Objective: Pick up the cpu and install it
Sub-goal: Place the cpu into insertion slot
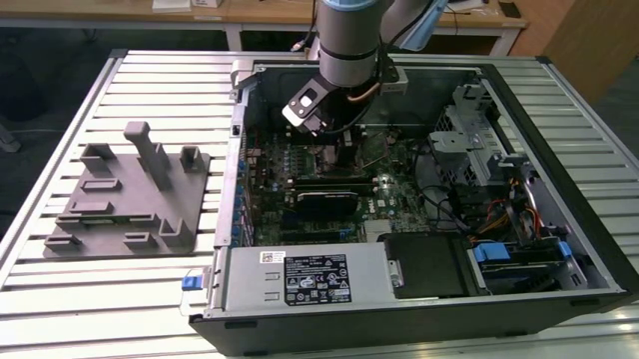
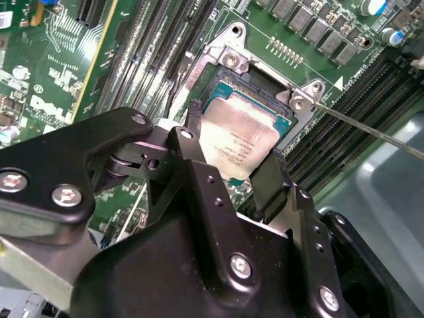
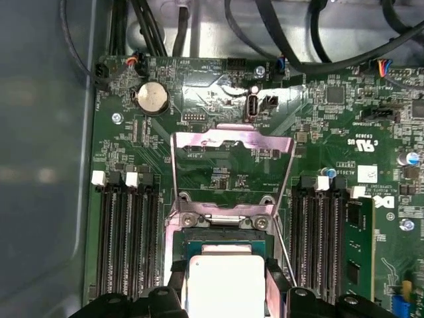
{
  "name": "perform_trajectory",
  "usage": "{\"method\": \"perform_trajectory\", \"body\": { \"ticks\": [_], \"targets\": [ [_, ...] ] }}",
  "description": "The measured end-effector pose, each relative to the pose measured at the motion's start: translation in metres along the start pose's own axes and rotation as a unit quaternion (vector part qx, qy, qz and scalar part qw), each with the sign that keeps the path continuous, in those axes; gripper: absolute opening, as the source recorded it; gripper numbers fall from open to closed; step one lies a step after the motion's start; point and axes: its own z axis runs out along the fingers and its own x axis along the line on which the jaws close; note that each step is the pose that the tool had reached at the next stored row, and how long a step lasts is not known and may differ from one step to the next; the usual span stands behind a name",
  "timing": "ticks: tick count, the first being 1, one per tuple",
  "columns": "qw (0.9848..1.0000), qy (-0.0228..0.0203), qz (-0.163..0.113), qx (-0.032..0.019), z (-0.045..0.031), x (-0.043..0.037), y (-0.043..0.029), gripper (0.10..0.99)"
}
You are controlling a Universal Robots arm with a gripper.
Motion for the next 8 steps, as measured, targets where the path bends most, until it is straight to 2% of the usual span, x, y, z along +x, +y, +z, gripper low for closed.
{"method": "perform_trajectory", "body": {
  "ticks": [5,8],
  "targets": [
    [1.0,-0.0002,0.003,0.0001,0.0047,0.0,-0.0004,0.545],
    [0.9999,-0.0007,0.017,0.0,0.0067,-0.0001,-0.0005,0.545]
  ]
}}
